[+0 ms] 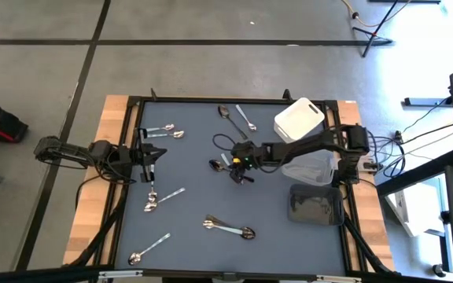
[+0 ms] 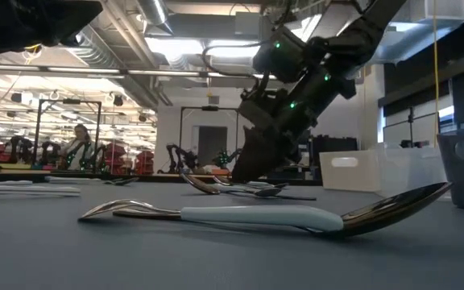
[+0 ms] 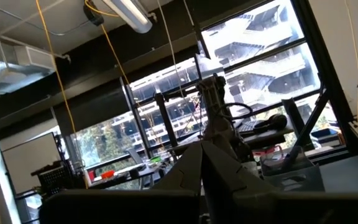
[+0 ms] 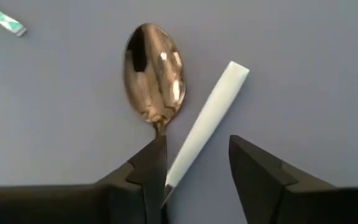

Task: Sort silverware by color (type)
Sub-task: Put the center light blue spoon into the white bin

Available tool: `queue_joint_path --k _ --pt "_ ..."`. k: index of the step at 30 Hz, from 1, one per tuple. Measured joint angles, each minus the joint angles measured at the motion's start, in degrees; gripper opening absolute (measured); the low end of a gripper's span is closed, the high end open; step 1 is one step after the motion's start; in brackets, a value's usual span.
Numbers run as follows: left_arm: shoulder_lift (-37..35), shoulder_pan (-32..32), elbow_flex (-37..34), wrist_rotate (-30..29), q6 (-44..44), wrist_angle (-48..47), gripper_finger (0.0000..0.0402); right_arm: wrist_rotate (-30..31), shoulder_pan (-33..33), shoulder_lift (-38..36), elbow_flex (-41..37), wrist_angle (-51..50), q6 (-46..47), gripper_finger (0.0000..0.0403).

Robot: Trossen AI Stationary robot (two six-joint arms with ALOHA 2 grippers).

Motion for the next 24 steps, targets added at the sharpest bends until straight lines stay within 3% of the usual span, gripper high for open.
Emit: queue_joint_path --k 24 --pt "0.0 0.0 0.0 0.0 -0.1 -1.5 0.0002 0.4 0.0 4.3 0.0 3.6 -0.1 0.0128"
